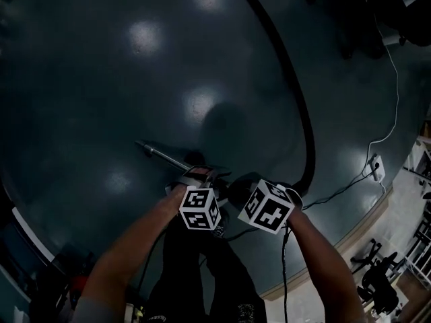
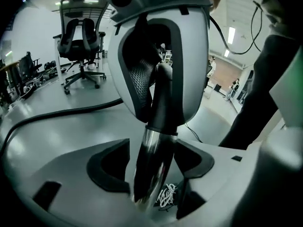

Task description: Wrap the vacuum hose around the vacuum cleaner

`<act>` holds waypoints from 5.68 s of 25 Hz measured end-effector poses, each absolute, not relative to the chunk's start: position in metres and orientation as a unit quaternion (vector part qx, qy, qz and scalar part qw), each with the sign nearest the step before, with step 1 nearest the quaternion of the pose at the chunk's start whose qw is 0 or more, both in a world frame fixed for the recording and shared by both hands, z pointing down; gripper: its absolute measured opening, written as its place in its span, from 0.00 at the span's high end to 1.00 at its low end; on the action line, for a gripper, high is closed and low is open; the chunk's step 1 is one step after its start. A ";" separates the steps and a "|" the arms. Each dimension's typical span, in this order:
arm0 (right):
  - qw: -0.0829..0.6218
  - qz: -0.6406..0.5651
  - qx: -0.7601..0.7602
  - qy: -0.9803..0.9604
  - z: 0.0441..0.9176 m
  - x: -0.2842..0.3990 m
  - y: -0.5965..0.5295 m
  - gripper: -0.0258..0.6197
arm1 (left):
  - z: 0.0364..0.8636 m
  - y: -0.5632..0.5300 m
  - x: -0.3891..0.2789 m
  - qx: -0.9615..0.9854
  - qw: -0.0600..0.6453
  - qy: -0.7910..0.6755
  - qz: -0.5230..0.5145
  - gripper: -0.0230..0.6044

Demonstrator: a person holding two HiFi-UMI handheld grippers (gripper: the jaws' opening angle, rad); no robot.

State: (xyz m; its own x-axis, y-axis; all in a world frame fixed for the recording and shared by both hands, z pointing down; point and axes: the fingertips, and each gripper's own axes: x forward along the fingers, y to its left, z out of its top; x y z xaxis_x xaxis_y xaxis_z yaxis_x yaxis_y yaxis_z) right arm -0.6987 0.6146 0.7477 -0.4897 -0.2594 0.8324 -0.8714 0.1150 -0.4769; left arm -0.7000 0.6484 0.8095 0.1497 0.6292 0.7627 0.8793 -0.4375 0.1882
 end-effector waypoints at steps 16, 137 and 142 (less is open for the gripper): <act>0.140 0.446 0.582 -0.665 0.605 -0.587 0.562 0.75 | 0.743 0.602 -0.647 -0.721 0.151 -0.573 -0.360 0.72; 0.323 0.341 0.555 -0.687 0.263 -0.144 0.194 0.87 | 0.111 0.133 -0.169 -0.965 0.001 -0.189 -0.182 0.60; 0.344 0.359 0.528 -0.689 0.271 -0.116 0.198 0.87 | 0.086 0.152 -0.122 -0.950 0.160 -0.204 -0.176 0.60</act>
State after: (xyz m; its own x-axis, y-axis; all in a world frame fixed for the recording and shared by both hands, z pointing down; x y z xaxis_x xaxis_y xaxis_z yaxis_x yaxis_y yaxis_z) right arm -0.1156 0.1981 0.2710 -0.2060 -0.4793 0.8531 -0.9739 0.1852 -0.1312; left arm -0.1217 0.1519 0.0860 0.8547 0.3305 0.4003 0.4435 -0.8656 -0.2325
